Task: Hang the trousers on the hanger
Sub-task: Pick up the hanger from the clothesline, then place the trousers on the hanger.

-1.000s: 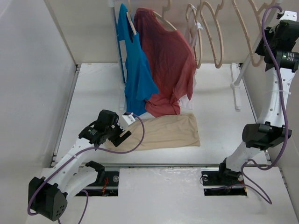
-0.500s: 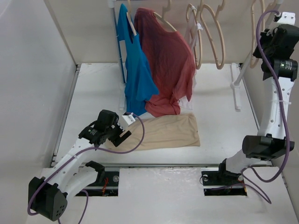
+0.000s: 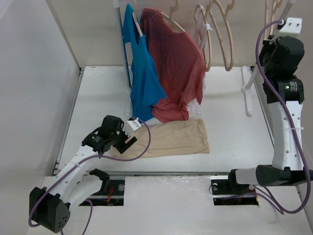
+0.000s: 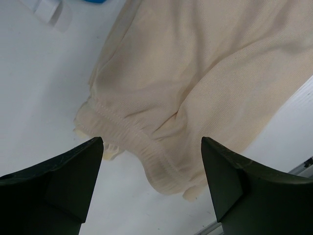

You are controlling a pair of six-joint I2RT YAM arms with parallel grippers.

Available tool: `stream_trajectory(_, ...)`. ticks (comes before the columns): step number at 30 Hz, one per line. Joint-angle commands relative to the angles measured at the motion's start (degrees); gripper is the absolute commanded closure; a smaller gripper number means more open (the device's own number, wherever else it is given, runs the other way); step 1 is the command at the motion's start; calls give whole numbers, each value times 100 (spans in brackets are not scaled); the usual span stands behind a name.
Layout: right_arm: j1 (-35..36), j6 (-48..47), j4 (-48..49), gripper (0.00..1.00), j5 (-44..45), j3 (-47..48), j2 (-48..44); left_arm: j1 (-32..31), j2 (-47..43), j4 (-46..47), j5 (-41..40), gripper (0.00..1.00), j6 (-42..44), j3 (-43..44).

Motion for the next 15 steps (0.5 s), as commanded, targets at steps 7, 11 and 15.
stream_trajectory(7,1302,1912,-579,100,974,-2199,-1733,12,-359,367,-489,22,-651,296)
stream_trajectory(11,1891,3361,-1291,100,1211,-3140,-2691,12,-561,499,-543,22,-828,567)
stream_trajectory(15,2541,4739,-2361,100,1273,-3756,-3114,12,-755,684,-122,23,-880,771)
